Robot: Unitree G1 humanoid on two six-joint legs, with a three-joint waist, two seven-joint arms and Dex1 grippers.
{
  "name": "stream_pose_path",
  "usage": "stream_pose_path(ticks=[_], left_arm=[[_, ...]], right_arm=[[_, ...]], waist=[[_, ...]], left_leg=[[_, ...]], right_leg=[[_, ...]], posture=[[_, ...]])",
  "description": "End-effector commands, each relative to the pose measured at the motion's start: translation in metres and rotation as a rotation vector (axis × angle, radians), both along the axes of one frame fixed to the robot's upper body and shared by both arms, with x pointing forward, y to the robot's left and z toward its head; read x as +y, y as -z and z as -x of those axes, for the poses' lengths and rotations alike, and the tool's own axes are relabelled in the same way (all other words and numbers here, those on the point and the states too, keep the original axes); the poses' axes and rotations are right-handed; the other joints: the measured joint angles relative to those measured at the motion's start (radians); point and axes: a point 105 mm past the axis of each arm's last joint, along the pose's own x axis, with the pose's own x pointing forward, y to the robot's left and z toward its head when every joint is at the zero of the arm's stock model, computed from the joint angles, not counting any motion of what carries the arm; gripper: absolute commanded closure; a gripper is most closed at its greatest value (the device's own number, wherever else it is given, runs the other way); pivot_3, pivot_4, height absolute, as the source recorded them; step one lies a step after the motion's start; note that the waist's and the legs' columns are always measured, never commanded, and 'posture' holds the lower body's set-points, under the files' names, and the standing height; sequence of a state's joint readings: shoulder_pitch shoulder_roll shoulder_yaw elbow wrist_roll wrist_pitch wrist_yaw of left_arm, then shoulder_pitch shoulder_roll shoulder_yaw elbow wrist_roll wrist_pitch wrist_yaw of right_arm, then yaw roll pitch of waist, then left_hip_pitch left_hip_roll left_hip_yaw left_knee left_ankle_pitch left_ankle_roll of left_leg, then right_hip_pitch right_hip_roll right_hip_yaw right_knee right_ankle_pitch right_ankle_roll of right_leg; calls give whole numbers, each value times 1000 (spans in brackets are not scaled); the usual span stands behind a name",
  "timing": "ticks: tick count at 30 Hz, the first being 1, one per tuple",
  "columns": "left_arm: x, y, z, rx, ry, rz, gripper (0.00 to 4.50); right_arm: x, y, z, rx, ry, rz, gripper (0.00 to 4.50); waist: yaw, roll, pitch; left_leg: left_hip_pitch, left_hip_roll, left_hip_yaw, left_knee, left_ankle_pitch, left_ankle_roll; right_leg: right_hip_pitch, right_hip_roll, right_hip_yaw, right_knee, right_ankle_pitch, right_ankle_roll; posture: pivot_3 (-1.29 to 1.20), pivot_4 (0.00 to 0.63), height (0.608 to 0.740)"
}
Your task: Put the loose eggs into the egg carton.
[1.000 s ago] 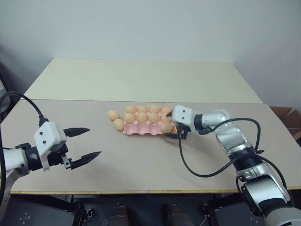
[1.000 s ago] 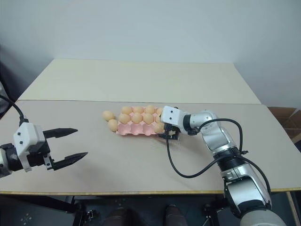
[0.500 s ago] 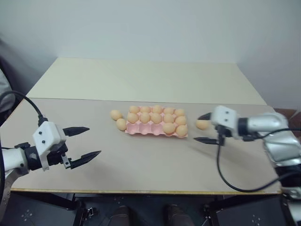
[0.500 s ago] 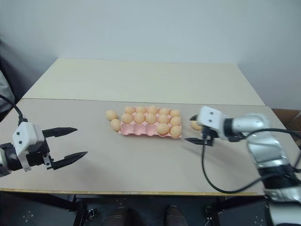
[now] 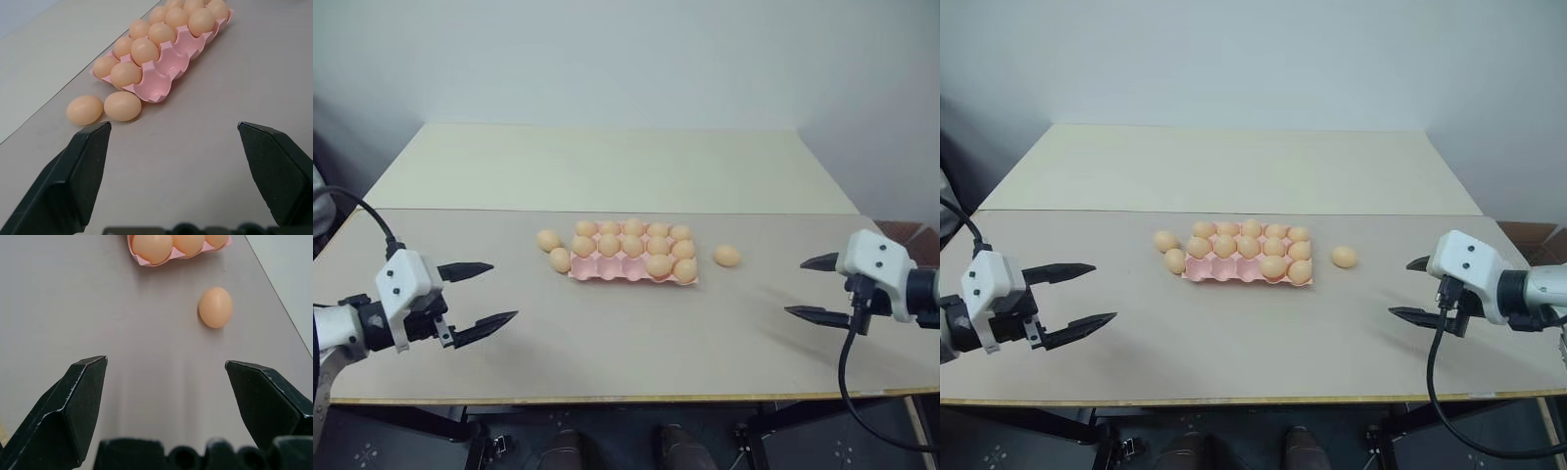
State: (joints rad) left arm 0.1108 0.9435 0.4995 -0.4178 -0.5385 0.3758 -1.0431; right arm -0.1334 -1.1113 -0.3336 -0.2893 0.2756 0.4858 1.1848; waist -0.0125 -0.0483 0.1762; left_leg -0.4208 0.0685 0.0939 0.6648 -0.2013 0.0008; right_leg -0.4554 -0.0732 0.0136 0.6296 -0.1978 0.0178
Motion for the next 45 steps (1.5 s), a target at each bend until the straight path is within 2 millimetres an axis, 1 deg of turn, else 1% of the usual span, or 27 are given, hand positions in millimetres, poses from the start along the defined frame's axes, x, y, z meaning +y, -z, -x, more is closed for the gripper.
stream_pose_path(ticks=[1,3,6,10,11,14,17,21,28,31,35,38,43,44,45], left_arm=[[-2,-10,0,-43,21,-24,0],[-3,-10,0,-45,21,-24,0],[-5,-10,0,-48,21,-24,0],[-7,-9,0,-48,23,-23,0],[-7,-9,0,-48,23,-23,0],[-10,-8,0,-45,27,-23,0],[-12,-8,0,-45,29,-21,0],[-12,-9,0,-44,23,-16,0],[-11,-7,3,-35,9,-10,0],[-11,-6,3,-34,7,-9,0],[-10,-6,2,-32,5,-12,0],[-9,-5,2,-27,1,-21,0],[-9,-5,2,-25,-7,-20,0],[-9,-5,2,-25,-8,-21,0],[-9,-5,2,-25,-9,-21,0]], right_arm=[[-2,-16,1,-63,10,21,30],[-2,-17,-4,-85,21,10,30],[2,-18,-19,-128,45,-22,30],[12,-18,-54,-156,103,-103,30],[15,-17,-60,-150,106,-121,30],[25,-7,-82,-132,111,-154,30],[33,2,-105,-123,133,-182,30],[35,11,-128,-111,185,-184,30],[43,28,-141,-56,156,-169,30],[47,39,-143,-32,131,-160,30],[53,45,-147,-8,118,-172,30],[53,49,-149,-14,118,-158,639],[50,52,-150,-29,130,-129,2380],[49,52,-150,-30,132,-127,2616],[49,51,-150,-30,134,-127,2616]], waist=[[0,0,0],[0,0,0],[-4,0,0],[-10,0,0],[-10,0,0],[-6,0,0],[-5,0,0],[-3,0,0],[-5,0,0],[-6,0,0],[-9,0,0],[-9,0,0],[-9,0,0],[-9,0,0],[-9,0,0]], left_leg=[[0,0,0,0,0,0],[0,0,0,0,0,0],[0,0,0,0,0,0],[0,0,0,0,0,0],[0,0,0,0,0,0],[-1,0,0,-1,0,0],[-2,0,0,-1,0,0],[-3,0,0,-1,0,1],[-3,0,0,-1,0,1],[-2,0,0,-1,0,1],[-2,1,0,-1,0,1],[-2,1,0,-1,0,1],[-2,1,0,-1,0,1],[-2,1,0,-1,0,1],[-2,1,0,-1,0,1]], right_leg=[[0,0,0,0,0,0],[0,0,0,0,0,0],[0,0,0,0,0,0],[0,1,1,0,0,0],[0,1,1,0,0,0],[-1,1,1,0,0,-1],[-2,1,1,-1,3,-4],[-2,1,0,0,4,-5],[-1,2,1,0,6,-3],[-1,2,0,0,6,-3],[-1,2,1,0,6,-3],[-1,3,1,0,7,-2],[-1,2,1,0,7,-1],[-1,2,1,0,7,-2],[-1,3,1,0,7,-2]], posture=[[0,150,740],[0,150,740],[0,150,740],[0,150,740],[0,150,740],[0,150,740],[0,150,740],[0,150,740],[0,150,740],[0,150,740],[0,150,740],[0,150,740],[0,150,740],[0,150,740],[0,150,740]])
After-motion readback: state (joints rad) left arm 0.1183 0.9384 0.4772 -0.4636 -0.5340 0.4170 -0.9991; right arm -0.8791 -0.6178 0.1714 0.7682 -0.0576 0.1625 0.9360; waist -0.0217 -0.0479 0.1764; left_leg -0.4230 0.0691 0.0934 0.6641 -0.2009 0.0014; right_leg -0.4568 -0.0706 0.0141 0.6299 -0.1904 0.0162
